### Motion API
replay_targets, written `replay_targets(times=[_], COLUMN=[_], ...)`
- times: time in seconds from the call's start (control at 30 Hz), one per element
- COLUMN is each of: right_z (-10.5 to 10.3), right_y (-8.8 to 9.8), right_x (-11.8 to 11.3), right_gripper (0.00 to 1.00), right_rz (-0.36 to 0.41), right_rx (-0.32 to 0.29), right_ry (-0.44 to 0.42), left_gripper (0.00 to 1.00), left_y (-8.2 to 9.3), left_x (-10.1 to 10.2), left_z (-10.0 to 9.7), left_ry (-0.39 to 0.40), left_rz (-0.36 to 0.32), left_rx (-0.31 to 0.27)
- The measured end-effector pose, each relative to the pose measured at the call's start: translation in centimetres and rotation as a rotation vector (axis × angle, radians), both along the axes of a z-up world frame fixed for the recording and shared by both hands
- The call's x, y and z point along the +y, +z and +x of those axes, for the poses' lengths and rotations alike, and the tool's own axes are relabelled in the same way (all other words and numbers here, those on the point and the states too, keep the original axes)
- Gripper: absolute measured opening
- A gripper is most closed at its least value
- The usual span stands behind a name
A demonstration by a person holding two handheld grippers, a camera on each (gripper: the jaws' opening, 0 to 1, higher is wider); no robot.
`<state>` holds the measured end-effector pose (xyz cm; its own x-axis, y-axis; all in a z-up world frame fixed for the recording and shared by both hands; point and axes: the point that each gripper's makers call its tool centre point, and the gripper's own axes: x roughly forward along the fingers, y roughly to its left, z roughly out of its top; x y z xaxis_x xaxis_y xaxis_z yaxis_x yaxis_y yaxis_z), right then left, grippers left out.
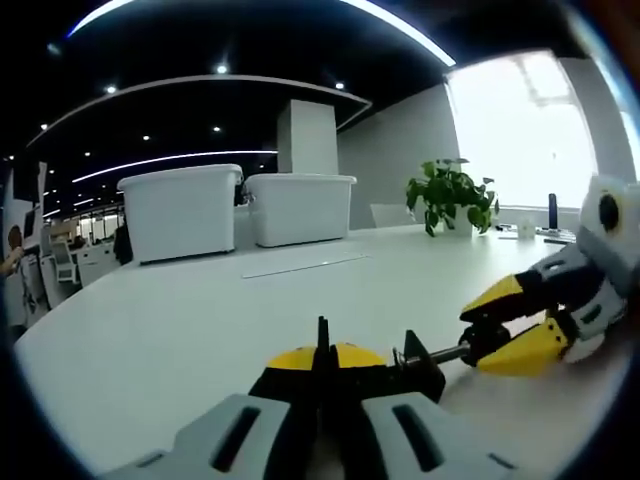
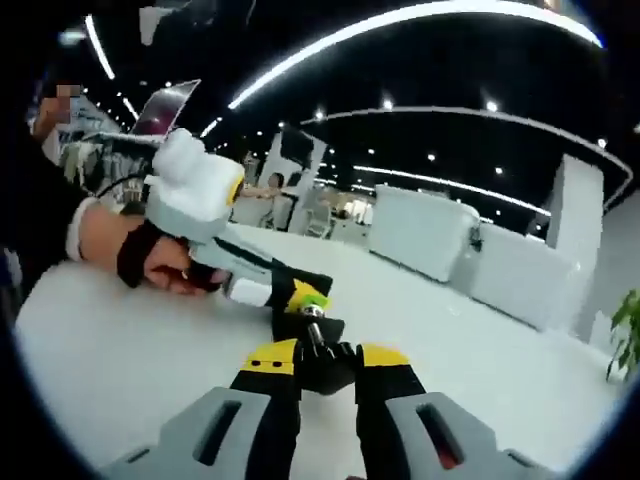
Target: Clamp the fixed fixture on the desktop, loosen the retaining clip, secure it to the edge of the desk, and tighten the retaining clip.
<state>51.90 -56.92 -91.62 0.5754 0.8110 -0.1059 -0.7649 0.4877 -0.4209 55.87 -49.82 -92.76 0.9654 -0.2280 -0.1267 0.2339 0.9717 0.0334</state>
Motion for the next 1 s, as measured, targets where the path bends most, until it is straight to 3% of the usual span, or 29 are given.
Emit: replay_targets(times=[0.13,0.27,0.47,0.53,0.67,0.73,0.77,0.8,0.87,0.93,1.0], right_z=[-0.8,-1.1,-0.8,-0.9,-0.4,0.7,0.8,1.3,2.3,3.1,3.0], right_y=[-0.2,-0.3,-0.4,-0.5,1.7,2.3,2.3,1.8,0.3,-1.2,-1.2], right_x=[0.3,0.5,0.3,0.5,0.5,0.0,-0.4,-0.7,-1.2,-1.9,-1.7], right_gripper=[0.17,0.17,0.18,0.22,0.35,0.41,0.43,0.43,0.41,0.34,0.32], right_rz=[-0.214,-0.317,-0.305,-0.267,-0.040,0.108,0.197,0.257,0.327,0.328,0.375], right_rx=[-0.308,-0.447,-0.414,-0.313,-0.087,0.089,0.210,0.322,0.489,0.555,0.629], right_ry=[0.005,-0.018,-0.017,0.005,-0.003,-0.026,-0.041,-0.048,-0.060,-0.106,-0.079], left_gripper=[0.04,0.04,0.04,0.04,0.04,0.04,0.04,0.04,0.04,0.04,0.04], left_y=[0.0,0.0,0.0,0.0,0.0,0.0,0.0,0.0,0.0,0.0,0.0], left_x=[0.0,0.0,0.1,0.1,0.1,0.1,0.1,0.1,0.1,0.1,0.1], left_z=[0.0,0.0,0.0,0.0,0.0,0.0,0.0,-0.1,-0.1,-0.1,-0.1], left_ry=[0.001,0.003,0.003,0.002,0.002,0.002,0.002,0.001,0.001,0.000,-0.001], left_rz=[0.000,0.006,0.009,0.007,0.007,0.006,0.006,0.007,0.006,0.006,0.006], left_rx=[0.001,0.000,-0.001,0.000,-0.001,-0.001,-0.001,-0.001,0.000,0.000,0.001])
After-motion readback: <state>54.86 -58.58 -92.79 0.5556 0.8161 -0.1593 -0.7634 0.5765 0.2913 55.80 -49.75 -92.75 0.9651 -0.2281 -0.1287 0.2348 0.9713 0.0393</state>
